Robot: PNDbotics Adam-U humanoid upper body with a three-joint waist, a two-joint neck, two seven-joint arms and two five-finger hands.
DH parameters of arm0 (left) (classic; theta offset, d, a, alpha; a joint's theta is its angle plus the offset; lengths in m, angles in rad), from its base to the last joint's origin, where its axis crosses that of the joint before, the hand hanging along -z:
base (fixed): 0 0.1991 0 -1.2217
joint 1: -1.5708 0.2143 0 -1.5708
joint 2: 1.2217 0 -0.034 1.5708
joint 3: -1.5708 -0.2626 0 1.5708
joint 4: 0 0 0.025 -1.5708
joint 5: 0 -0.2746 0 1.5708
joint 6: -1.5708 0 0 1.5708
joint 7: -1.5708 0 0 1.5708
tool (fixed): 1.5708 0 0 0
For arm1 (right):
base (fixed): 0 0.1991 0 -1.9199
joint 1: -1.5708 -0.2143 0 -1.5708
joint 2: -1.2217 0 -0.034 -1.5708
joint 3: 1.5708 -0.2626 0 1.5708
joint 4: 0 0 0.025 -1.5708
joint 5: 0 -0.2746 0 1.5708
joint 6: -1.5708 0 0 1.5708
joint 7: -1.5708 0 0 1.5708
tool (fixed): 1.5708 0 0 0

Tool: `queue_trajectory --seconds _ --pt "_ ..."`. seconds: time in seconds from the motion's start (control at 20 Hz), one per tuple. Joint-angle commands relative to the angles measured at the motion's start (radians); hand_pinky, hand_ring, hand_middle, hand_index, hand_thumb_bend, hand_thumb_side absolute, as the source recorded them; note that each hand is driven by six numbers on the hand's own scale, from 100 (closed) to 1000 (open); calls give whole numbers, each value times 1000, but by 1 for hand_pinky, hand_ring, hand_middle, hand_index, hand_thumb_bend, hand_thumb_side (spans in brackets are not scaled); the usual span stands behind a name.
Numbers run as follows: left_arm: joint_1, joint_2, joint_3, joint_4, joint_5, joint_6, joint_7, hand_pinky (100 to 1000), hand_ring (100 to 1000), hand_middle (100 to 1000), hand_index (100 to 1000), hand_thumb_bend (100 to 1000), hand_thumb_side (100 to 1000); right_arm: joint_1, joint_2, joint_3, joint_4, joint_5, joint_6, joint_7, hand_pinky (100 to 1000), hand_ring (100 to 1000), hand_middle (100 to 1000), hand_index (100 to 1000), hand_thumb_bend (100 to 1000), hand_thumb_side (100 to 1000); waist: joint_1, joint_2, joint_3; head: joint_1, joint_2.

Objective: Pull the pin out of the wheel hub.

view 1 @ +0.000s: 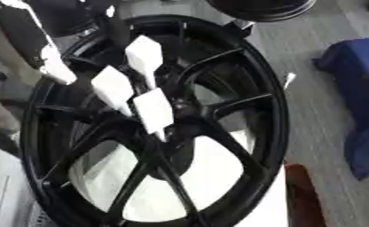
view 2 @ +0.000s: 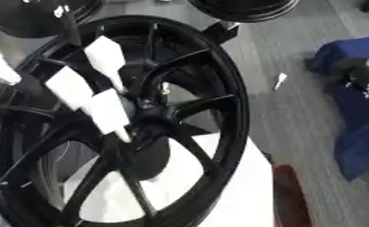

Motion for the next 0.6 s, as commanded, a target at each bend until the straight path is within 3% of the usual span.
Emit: queue_trajectory --seconds 0.05,0.6 --pt "-1 46 19 -44 21 3 0 833 785 681 777 591 271 -11 -35 -12 -13 5 2 -1 841 608 599 758 100 726 -2 -16 -3 -5 -16" --pt "57 76 15 -92 26 24 0 818 762 668 779 571 229 -18 -29 -12 -19 -1 5 0 841 608 599 758 100 728 -2 -9 -14 -2 -12"
